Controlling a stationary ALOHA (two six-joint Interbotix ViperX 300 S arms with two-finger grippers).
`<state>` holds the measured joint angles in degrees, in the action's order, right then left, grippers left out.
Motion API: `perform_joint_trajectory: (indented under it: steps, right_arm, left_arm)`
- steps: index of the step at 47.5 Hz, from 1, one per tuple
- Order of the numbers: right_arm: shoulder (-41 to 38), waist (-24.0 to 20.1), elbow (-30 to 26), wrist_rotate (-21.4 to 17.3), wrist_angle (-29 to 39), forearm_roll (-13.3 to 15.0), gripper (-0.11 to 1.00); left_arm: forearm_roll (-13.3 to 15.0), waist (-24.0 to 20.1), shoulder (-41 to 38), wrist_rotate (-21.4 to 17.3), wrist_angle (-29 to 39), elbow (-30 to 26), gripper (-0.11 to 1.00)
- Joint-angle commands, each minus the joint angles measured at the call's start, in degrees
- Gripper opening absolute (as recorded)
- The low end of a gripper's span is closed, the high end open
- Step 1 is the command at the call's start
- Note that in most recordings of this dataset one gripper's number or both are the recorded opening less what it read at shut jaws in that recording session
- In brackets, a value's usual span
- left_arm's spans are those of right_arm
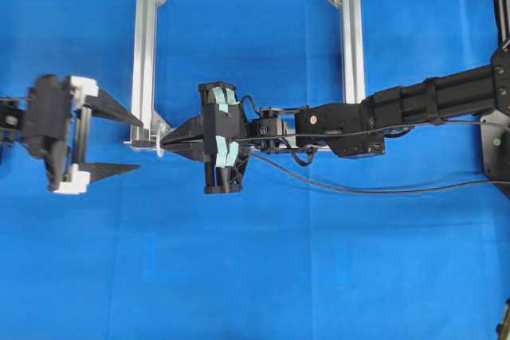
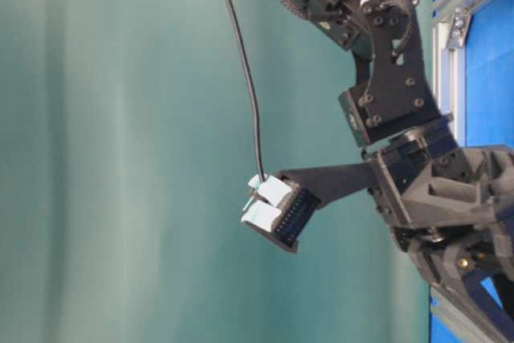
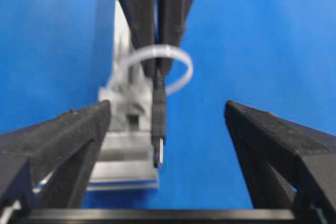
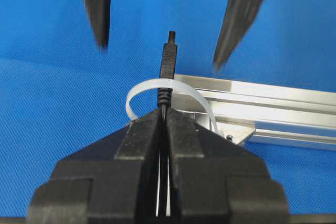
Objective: Insert the wire through the string loop located on the left side.
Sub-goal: 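Advance the left gripper to the plug tip and close on it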
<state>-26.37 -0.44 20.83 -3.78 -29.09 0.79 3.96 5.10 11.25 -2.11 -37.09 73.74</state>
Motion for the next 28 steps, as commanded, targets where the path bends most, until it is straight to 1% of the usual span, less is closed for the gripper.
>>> perform_joint_trajectory:
  steps: [1,6,28]
  right_arm:
    - [1.3,0.1,-0.7,-0.2,-0.2,-0.1,0.0]
    - [1.3,0.0,-0.7,-0.2,0.2,-0.1,0.0]
    - [1.3,0.1,-0.7,-0.1,0.1,-0.1,0.0]
  left_arm:
    - [-0.1,0.2,-2.5,0.0,-1.6,-1.7,0.9]
    - [-0.1,0.2,-3.6,-0.1,-1.6,-2.3,0.9]
    - [0.0,0.2,-3.2,-0.1,-1.7,-1.9,0.9]
